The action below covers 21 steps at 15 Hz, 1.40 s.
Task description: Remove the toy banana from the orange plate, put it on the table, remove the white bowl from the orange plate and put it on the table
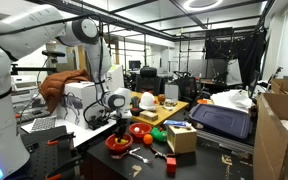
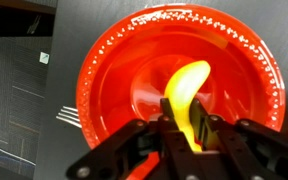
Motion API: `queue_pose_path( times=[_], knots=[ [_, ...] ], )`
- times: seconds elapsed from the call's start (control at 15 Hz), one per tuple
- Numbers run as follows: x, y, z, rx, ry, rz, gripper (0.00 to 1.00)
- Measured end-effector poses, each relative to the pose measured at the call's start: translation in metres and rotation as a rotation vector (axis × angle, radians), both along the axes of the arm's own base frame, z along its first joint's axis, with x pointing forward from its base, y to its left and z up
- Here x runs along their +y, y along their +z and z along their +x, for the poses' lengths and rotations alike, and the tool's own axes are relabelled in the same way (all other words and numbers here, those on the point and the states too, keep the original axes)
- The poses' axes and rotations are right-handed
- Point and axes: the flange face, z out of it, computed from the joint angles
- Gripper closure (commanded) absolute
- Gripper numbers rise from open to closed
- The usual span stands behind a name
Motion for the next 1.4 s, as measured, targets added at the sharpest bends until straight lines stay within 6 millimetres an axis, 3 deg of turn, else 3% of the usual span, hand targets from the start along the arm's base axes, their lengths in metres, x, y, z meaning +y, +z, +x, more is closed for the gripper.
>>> queue_pose_path(
  times=[0.33,0.67,1.13,1.4],
  knots=[
    [-0.005,0.044,0.002,0.024,0.105,0.058,0.94],
    [-0.034,0.076,0.005,0.112,0.143,0.084,0.94],
    [-0.090,0.083,0.017,0.122,0.094,0.025,0.94],
    [-0.111,0.076,0.027,0.104,0.026,-0.006,0.94]
  ],
)
